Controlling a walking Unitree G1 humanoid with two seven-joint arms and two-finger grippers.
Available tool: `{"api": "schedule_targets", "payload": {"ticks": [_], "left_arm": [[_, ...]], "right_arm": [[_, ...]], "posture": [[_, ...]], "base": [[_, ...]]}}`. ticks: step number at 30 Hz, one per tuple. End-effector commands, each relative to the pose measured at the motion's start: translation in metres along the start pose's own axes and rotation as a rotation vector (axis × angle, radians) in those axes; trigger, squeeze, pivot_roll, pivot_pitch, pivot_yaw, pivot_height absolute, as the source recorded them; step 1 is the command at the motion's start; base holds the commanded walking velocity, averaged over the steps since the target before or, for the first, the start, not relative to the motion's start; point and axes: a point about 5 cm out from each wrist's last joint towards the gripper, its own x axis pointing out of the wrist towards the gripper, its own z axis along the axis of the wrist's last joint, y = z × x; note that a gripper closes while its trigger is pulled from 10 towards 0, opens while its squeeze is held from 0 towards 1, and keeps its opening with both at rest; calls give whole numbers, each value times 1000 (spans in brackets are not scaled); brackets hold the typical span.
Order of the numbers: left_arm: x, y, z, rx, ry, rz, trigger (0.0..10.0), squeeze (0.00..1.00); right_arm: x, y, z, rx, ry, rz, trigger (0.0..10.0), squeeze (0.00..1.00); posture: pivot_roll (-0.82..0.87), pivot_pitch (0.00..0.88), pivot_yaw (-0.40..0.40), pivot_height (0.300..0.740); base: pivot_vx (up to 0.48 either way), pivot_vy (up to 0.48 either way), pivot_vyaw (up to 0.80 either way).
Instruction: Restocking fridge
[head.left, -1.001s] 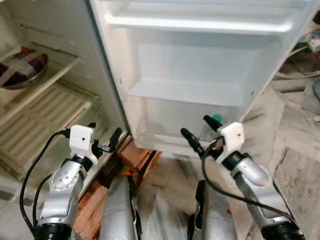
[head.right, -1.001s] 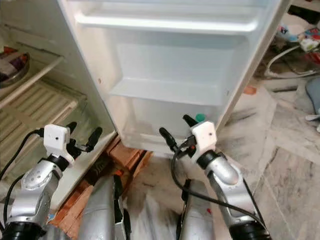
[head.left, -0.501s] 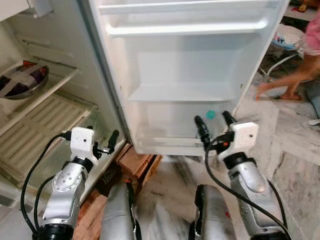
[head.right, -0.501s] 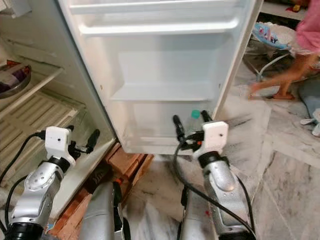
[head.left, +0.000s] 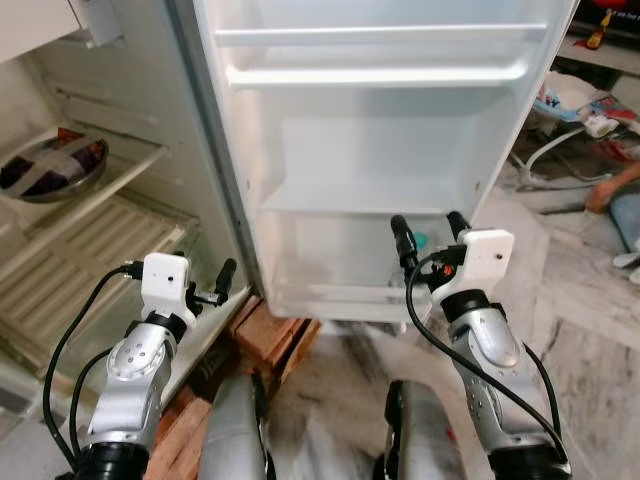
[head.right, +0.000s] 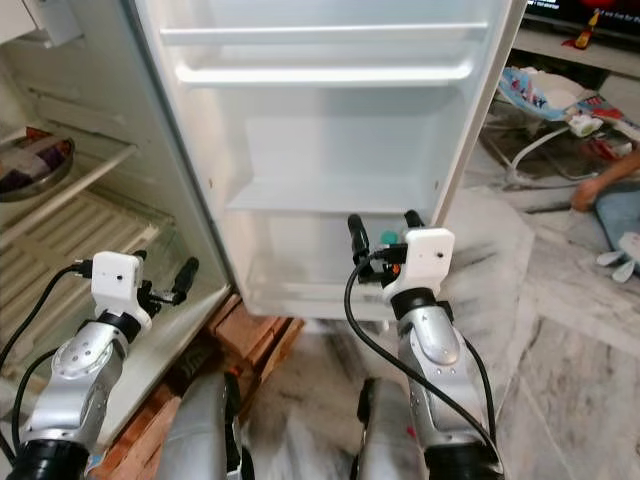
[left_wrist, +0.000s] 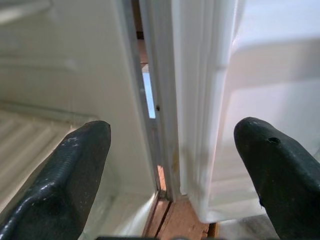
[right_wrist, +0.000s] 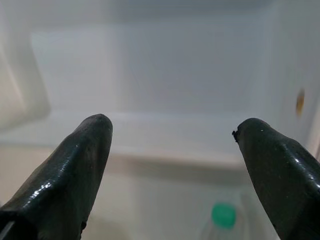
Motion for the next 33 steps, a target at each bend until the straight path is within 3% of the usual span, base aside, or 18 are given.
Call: {"api": "schedule_targets", "payload": {"ticks": [1,8,11,17,24,28,31,33], "left_arm": [[1,4,2,23,2,-9,10000,0],[-5,-3,-11,-8,49,-36,10000,0],[-12,-5,-20,9,83,10,10000,0],[-13,-7,-20,10,74,18,10000,0],[-12,-11,-22,-36,91,-26,10000,0],[-17,-18,-30,-25,103,-14,10000,0],[-17,-21,-29,-22,103,-22,10000,0],[-11,-18,-26,-2,98,-7,10000,0]], "right_arm": [[7,0,11,-5,-27,30,10000,0],[-1,5,-3,12,24,45,10000,0],[-6,13,-11,39,28,21,10000,0],[-25,12,-50,48,244,-97,10000,0],[-27,3,-36,-26,147,-111,10000,0],[-34,-12,-41,-30,175,-237,10000,0],[-35,-10,-44,-22,194,-230,10000,0],[-32,-1,-49,51,211,-173,10000,0]], "posture": [[51,0,54,666],[56,0,37,706],[62,0,30,726],[70,0,18,735],[42,0,8,740],[39,0,9,740],[35,0,19,740],[31,0,21,740]], "base": [[0,0,0],[0,0,0],[0,0,0],[0,0,0],[0,0,0],[0,0,0],[0,0,0],[-266,0,0]]}}
